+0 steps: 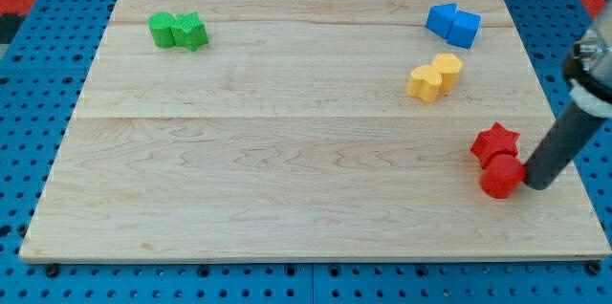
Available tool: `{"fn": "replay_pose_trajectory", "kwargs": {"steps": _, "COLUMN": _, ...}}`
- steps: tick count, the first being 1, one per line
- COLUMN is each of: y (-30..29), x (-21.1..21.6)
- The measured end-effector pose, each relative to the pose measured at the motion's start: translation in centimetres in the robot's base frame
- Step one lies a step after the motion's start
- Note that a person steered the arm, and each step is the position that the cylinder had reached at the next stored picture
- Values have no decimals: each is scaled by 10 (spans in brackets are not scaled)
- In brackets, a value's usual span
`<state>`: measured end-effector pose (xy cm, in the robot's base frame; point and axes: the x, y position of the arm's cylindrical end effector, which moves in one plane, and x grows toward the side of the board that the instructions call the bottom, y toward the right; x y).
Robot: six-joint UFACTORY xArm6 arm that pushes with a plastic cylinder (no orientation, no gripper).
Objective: Move the red circle to the bottom center
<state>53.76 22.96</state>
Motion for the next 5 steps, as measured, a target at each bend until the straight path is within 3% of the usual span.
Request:
{"fn": "replay_pose_trajectory", "kwargs": {"steps": 4, "y": -125, "x": 0}}
{"fn": "replay_pose_trajectory", "kwargs": {"steps": 5, "y": -129, "x": 0}}
